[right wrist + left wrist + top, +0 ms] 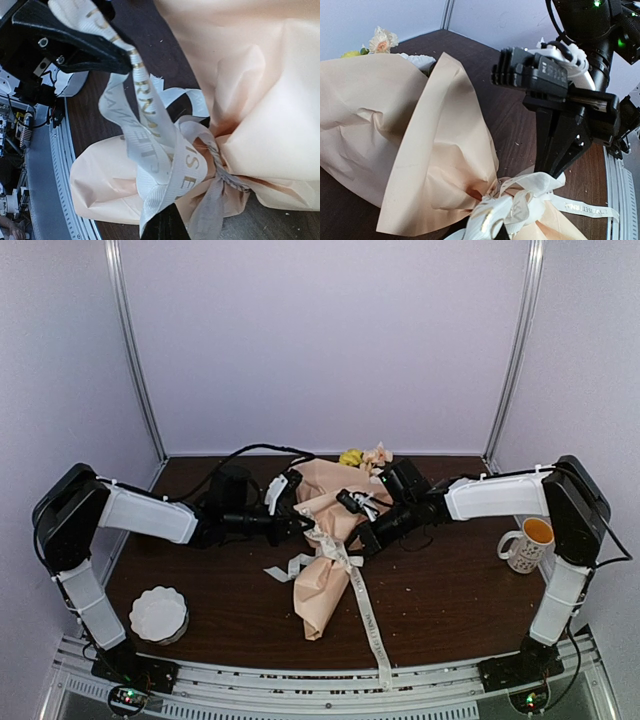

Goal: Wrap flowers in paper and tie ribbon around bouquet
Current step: Cross the half-tied ribbon over the folded bouquet.

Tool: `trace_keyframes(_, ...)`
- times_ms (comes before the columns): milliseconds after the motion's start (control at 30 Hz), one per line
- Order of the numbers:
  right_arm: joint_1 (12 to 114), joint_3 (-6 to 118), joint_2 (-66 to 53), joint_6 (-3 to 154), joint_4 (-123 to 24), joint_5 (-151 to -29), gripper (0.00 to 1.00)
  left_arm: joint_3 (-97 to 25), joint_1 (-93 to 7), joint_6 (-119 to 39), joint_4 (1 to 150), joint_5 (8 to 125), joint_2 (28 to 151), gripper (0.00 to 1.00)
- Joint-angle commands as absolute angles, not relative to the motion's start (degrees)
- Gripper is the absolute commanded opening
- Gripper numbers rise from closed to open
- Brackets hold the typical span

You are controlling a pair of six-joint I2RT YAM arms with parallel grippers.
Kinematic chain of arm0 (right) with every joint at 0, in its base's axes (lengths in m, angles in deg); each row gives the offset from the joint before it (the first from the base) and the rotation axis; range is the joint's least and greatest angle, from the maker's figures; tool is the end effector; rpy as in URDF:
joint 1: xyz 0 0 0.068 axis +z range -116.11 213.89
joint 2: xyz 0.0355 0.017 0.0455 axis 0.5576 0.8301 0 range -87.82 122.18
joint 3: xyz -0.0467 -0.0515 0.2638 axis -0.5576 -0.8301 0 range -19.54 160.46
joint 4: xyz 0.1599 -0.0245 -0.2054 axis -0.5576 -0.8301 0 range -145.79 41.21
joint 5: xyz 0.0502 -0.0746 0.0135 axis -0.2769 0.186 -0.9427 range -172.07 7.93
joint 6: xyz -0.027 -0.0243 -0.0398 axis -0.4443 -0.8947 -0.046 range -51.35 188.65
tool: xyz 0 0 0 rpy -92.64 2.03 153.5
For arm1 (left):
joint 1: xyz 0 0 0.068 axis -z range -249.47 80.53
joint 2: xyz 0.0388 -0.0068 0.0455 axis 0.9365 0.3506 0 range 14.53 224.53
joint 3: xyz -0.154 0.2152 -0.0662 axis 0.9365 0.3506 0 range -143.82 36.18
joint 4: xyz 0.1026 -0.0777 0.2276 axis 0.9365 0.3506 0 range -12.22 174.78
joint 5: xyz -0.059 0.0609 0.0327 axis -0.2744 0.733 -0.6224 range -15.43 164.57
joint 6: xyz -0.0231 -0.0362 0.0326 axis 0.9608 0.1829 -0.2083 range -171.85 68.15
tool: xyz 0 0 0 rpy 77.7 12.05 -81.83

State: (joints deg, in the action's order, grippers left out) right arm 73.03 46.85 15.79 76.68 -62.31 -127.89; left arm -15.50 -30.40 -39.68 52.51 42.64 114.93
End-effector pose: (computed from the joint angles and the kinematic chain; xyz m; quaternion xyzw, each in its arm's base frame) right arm 0.2755 0.2571 0.1932 -0.3587 0.8007 0.4599 0.1370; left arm 0.2754 -0.2477 0.1871 0.3338 0.7466 -0.4354 0.3762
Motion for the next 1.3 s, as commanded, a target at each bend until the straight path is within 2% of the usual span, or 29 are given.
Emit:
trace_keyframes(0, 72.83, 47.3, 12.15, 78.3, -63.26, -118.41, 0.0, -14.38, -30.8, -39.44, 50.11, 42.82, 113.44, 0.0)
trace_keyframes(867, 75.02, 46.99, 10.17, 83.0, -64.44, -104.73, 0.0, -12.51, -30.8, -40.55, 51.66, 44.99, 113.41, 0.0)
trace_keyframes(1267, 74.77, 41.02, 5.55, 94.26, -55.44, -98.04, 0.0, -11.41, -32.26, -39.07, 55.28, 48.03, 112.8, 0.0)
